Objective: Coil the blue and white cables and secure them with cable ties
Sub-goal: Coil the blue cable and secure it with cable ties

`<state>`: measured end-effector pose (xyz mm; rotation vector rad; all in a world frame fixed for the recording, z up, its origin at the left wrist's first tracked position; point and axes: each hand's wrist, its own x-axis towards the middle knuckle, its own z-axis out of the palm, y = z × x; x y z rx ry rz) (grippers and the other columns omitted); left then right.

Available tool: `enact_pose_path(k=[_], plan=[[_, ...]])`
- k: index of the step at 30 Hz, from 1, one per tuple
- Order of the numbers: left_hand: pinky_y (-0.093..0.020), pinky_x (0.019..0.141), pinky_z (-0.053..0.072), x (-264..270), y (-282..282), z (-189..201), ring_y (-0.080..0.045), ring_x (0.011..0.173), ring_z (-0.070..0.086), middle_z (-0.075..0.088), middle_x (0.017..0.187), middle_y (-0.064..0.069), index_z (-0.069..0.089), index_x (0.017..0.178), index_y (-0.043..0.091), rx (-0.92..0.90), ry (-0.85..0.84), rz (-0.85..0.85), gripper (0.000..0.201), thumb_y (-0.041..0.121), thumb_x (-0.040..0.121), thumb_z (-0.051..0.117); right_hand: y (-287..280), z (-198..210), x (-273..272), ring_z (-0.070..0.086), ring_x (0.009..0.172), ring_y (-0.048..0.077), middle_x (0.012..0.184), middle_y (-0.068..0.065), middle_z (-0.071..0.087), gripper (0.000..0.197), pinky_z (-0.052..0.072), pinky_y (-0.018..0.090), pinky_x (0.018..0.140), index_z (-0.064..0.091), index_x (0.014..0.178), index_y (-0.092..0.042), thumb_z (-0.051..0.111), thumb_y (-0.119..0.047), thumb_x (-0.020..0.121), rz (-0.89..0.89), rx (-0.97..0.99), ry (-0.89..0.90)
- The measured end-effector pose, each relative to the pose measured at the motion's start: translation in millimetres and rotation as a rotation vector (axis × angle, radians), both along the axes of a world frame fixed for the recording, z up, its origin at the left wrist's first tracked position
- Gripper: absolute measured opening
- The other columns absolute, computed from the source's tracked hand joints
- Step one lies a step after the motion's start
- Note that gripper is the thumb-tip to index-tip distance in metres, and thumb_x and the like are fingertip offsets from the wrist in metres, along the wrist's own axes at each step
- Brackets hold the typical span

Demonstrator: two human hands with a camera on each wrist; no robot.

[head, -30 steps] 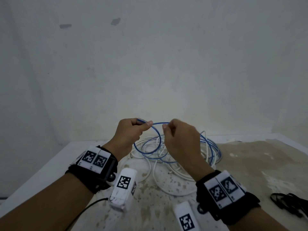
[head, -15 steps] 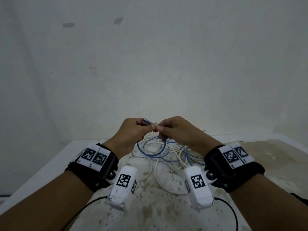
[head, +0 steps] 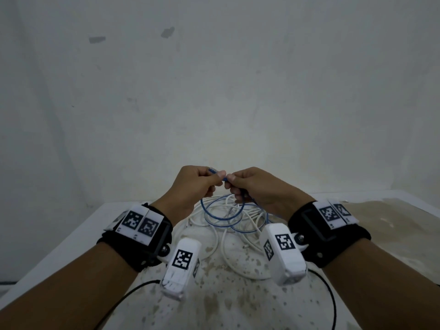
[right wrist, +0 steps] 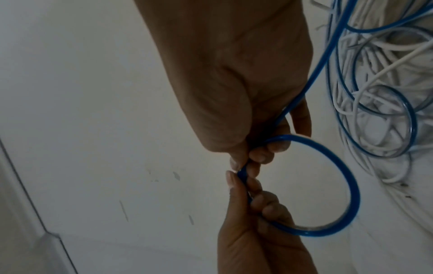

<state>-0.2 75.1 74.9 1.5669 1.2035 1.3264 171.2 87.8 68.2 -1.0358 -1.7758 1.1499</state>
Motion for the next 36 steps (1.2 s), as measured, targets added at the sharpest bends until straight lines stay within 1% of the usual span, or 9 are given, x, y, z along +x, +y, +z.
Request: enact_pose_path(k=[4,7,10,13,17,21,24,28,36], plan=[[-0.030,0.076,0.053,0,3,-1,-0.014,0.079,0.063,0.070,0.089,-0.002,0.068,0.094,0.009,0.054,0.104,0.144,0.027,0.035,0.093,0.063,1,12,5,0.046,0.055,0.013,0.062,-0.002,0.049,0.032,0.049,0.030,0.065,0.058,0.081,-0.011,0.044,-0.025,0.105,-0.053,-0.079,0.179],[-0.031,0.062,0.044,-1,-6,-4,-0.019,0.063,0.053,0.058,0.071,-0.004,0.057,0.075,0.010,0.002,0.170,0.240,0.036,0.039,0.096,0.056,-1,25,15,0.043,0.055,0.011,0.060,-0.005,0.047,0.031,0.050,0.030,0.067,0.055,0.081,-0.014,0.041,-0.027,0.106,-0.110,-0.088,0.344],[-0.022,0.049,0.037,21,-33,-10,-0.014,0.045,0.047,0.059,0.059,-0.004,0.062,0.067,0.010,-0.351,0.177,-0.093,0.053,0.048,0.100,0.045,-7,41,17,0.040,0.053,0.010,0.059,-0.006,0.044,0.031,0.047,0.028,0.063,0.053,0.081,-0.016,0.040,-0.027,0.106,-0.141,-0.056,0.506],[-0.024,0.055,0.047,53,-52,-19,-0.013,0.053,0.059,0.070,0.070,-0.006,0.069,0.079,0.009,-0.590,0.117,-0.411,0.068,0.062,0.098,0.029,-16,56,12,0.041,0.052,0.010,0.060,-0.005,0.045,0.030,0.046,0.027,0.057,0.054,0.082,-0.015,0.041,-0.029,0.106,-0.162,-0.039,0.647],[-0.029,0.057,0.056,80,-33,-23,-0.023,0.064,0.066,0.068,0.084,-0.017,0.064,0.106,-0.003,-0.697,-0.278,-0.418,0.077,0.065,0.095,0.030,-27,62,14,0.040,0.053,0.010,0.060,-0.005,0.045,0.032,0.042,0.025,0.055,0.055,0.081,-0.016,0.041,-0.030,0.106,-0.203,-0.018,0.738],[-0.031,0.047,0.057,98,-14,-15,-0.030,0.068,0.067,0.068,0.099,-0.030,0.049,0.132,-0.003,-0.682,-0.761,-0.203,0.051,0.039,0.103,0.044,-29,59,20,0.036,0.051,0.011,0.058,-0.005,0.043,0.033,0.034,0.025,0.054,0.052,0.080,-0.015,0.039,-0.029,0.106,-0.251,-0.018,0.853],[-0.030,0.048,0.058,102,-12,-1,-0.026,0.064,0.065,0.062,0.084,-0.023,0.051,0.115,-0.003,-0.506,-0.949,-0.010,0.019,0.008,0.103,0.042,-28,54,24,0.037,0.049,0.011,0.058,-0.005,0.045,0.032,0.037,0.024,0.050,0.051,0.080,-0.015,0.038,-0.029,0.107,-0.351,-0.008,0.861],[-0.028,0.053,0.059,97,-13,3,-0.026,0.067,0.062,0.062,0.075,-0.019,0.057,0.088,-0.006,-0.458,-0.974,0.011,0.017,-0.011,0.093,0.042,-24,44,30,0.037,0.045,0.012,0.056,-0.003,0.041,0.033,0.044,0.027,0.050,0.051,0.081,-0.014,0.037,-0.029,0.107,-0.434,-0.019,0.888],[-0.031,0.056,0.058,96,-15,20,-0.024,0.063,0.059,0.056,0.073,-0.017,0.053,0.080,0.000,-0.267,-0.921,0.104,0.021,-0.009,0.096,0.044,-33,43,24,0.027,0.043,0.011,0.051,-0.006,0.033,0.034,0.040,0.028,0.051,0.048,0.081,-0.013,0.035,-0.029,0.107,-0.384,-0.016,0.875]])
